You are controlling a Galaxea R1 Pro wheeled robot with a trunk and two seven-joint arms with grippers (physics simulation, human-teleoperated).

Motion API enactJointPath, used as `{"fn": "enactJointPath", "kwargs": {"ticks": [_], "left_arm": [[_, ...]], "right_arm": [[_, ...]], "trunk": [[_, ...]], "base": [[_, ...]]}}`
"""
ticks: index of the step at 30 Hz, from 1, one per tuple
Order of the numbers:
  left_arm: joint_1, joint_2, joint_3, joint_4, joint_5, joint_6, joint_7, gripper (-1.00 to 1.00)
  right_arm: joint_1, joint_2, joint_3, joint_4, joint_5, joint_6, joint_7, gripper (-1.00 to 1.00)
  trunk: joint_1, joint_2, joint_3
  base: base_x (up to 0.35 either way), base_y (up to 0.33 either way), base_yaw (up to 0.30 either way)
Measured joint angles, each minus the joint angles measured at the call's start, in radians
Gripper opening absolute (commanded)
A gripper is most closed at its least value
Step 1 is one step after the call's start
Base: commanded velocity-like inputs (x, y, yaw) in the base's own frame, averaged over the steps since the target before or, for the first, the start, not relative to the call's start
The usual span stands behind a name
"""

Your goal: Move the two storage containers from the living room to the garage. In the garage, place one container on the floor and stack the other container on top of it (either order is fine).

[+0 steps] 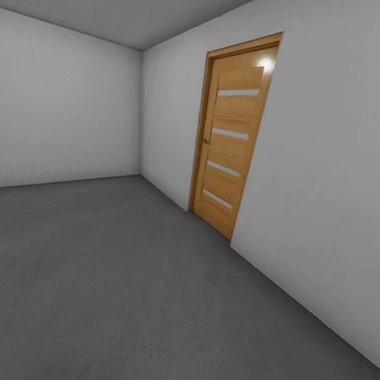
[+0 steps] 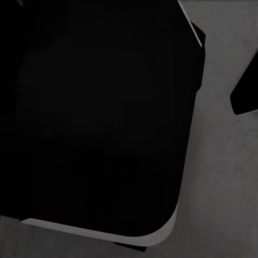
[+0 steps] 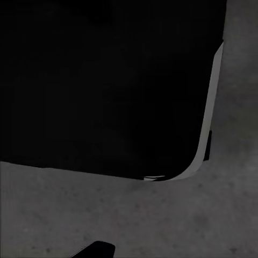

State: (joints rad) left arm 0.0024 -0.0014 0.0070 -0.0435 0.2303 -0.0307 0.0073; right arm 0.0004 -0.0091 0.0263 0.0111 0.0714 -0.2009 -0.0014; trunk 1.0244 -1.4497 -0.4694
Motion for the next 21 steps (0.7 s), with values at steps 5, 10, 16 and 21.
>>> {"fn": "enactJointPath", "kwargs": {"ticks": [5,10,16,21], "left_arm": [[0.0,0.002,0.0,0.0,0.001,0.0,0.0,1.0],[0.0,0.0,0.0,0.0,0.001,0.0,0.0,1.0],[0.0,0.0,-0.001,0.0,0.0,0.0,0.0,1.0],[0.0,0.0,-0.001,0.0,0.0,0.0,0.0,1.0]], "right_arm": [[0.0,0.0,0.0,0.0,0.0,0.0,0.0,1.0],[0.0,0.0,0.001,0.0,0.001,0.001,0.0,1.0],[0.0,0.0,0.001,0.0,0.002,0.005,0.0,1.0],[0.0,0.0,0.001,0.0,0.002,0.007,0.0,1.0]], "trunk": [[0.0,0.0,0.0],[0.0,0.0,0.0],[0.0,0.0,0.0],[0.0,0.0,0.0]], "base": [[0.324,0.114,0.0],[0.323,0.114,0.0],[0.323,0.114,0.0],[0.323,0.114,0.0]]}}
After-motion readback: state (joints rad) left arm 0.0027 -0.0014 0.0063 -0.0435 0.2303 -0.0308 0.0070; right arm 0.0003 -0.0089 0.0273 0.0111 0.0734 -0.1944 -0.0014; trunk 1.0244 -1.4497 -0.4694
